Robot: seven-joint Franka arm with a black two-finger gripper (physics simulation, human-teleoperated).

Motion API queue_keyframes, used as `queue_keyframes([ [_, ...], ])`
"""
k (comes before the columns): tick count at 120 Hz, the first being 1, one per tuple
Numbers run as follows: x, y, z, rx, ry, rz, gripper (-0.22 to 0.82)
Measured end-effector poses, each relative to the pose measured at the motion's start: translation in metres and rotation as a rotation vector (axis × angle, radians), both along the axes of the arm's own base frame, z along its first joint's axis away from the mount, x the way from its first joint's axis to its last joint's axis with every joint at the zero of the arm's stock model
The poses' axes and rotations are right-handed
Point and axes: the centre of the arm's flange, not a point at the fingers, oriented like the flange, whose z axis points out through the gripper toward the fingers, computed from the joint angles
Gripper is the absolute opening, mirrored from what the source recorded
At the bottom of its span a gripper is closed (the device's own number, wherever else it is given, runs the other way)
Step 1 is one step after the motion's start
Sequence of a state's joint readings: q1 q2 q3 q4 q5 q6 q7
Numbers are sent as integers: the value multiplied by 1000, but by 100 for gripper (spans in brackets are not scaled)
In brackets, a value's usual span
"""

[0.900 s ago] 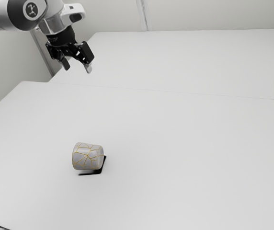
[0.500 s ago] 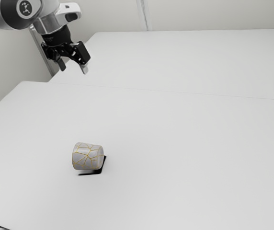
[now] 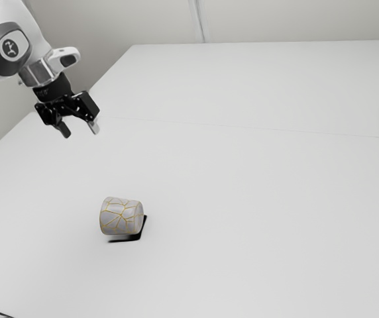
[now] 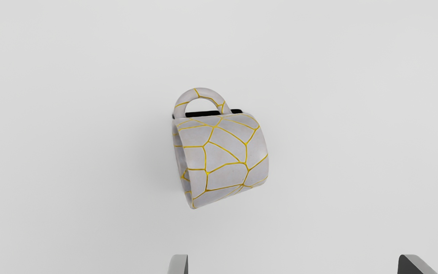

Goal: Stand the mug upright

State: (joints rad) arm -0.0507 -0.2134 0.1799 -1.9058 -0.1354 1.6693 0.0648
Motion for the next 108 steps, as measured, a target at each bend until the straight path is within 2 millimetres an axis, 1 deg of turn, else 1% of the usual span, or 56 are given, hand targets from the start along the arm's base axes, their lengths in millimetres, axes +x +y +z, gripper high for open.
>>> queue_keyframes([
  [17,-3,23,-36,-95,-6,23,60],
  [30,-9,34,-63,-163,-2,30,60],
  [41,-16,47,-77,-209,-13,37,60],
  [52,-19,53,-90,-244,-28,30,60],
  [71,-27,80,-112,-305,-54,46,60],
  [81,-31,100,-128,-330,-56,59,60],
  [87,-33,107,-138,-348,-57,58,60],
  [108,-35,126,-189,-431,-24,76,60],
])
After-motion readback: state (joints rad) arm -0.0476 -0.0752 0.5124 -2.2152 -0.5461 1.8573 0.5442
